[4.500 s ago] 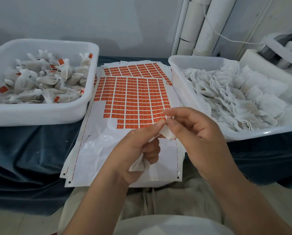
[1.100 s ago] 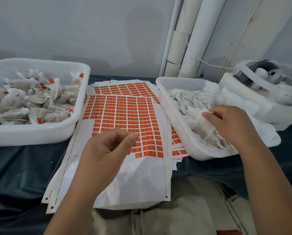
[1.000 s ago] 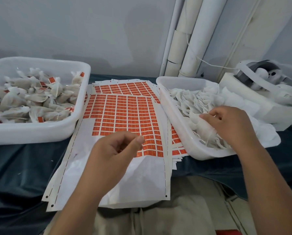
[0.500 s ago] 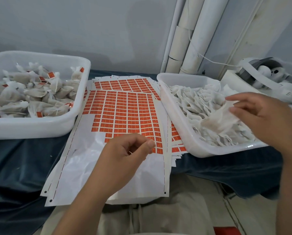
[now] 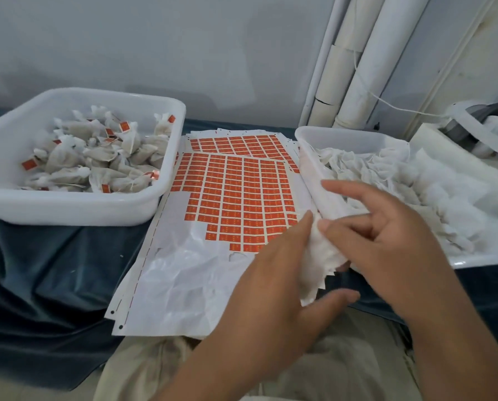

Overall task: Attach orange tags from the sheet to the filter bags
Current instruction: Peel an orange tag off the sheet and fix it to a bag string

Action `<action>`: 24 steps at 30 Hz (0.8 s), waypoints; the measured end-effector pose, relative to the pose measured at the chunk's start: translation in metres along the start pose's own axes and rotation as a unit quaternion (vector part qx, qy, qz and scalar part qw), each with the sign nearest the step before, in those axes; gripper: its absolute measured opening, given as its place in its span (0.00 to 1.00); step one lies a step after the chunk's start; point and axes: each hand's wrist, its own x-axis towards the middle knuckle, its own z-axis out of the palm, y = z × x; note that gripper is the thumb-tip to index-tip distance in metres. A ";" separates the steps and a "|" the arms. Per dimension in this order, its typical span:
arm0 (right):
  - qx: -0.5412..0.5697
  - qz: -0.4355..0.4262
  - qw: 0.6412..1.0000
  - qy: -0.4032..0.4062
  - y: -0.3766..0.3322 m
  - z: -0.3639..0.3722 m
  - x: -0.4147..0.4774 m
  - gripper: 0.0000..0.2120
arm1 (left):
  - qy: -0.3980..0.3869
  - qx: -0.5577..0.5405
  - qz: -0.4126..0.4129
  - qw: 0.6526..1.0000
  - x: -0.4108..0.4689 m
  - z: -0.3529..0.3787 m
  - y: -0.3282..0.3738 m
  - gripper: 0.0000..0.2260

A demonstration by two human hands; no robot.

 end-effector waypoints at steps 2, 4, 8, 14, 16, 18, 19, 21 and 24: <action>0.030 0.016 0.999 -0.041 0.002 0.010 -0.002 0.19 | 0.007 -0.047 -0.013 0.999 0.006 0.002 -0.005 0.33; 0.034 0.006 0.998 -0.049 0.006 0.015 -0.002 0.14 | 0.004 -0.106 -0.025 0.994 0.012 0.001 -0.014 0.20; 0.050 0.012 0.995 0.083 0.016 0.011 0.006 0.12 | -0.023 -0.246 -0.104 0.963 0.020 -0.010 -0.020 0.12; -0.030 0.047 0.993 -0.100 0.027 0.019 0.006 0.09 | -0.045 -0.328 -0.152 0.931 0.019 -0.021 -0.023 0.14; -0.063 0.031 0.993 -0.092 0.026 0.020 0.005 0.08 | -0.035 -0.344 -0.147 0.927 0.020 -0.020 -0.023 0.14; -0.101 0.019 0.989 -0.105 0.025 0.020 0.005 0.11 | -0.026 -0.356 -0.156 0.921 0.021 -0.019 -0.022 0.15; -0.119 0.017 0.987 -0.106 0.025 0.020 0.005 0.12 | -0.023 -0.358 -0.164 0.919 0.021 -0.018 -0.023 0.16; -0.149 0.023 0.983 -0.108 0.026 0.018 0.005 0.14 | -0.012 -0.358 -0.177 0.917 0.022 -0.016 -0.027 0.15; -0.105 0.055 0.986 -0.119 0.028 0.010 0.006 0.13 | -0.004 -0.347 -0.204 0.915 0.024 -0.018 -0.031 0.13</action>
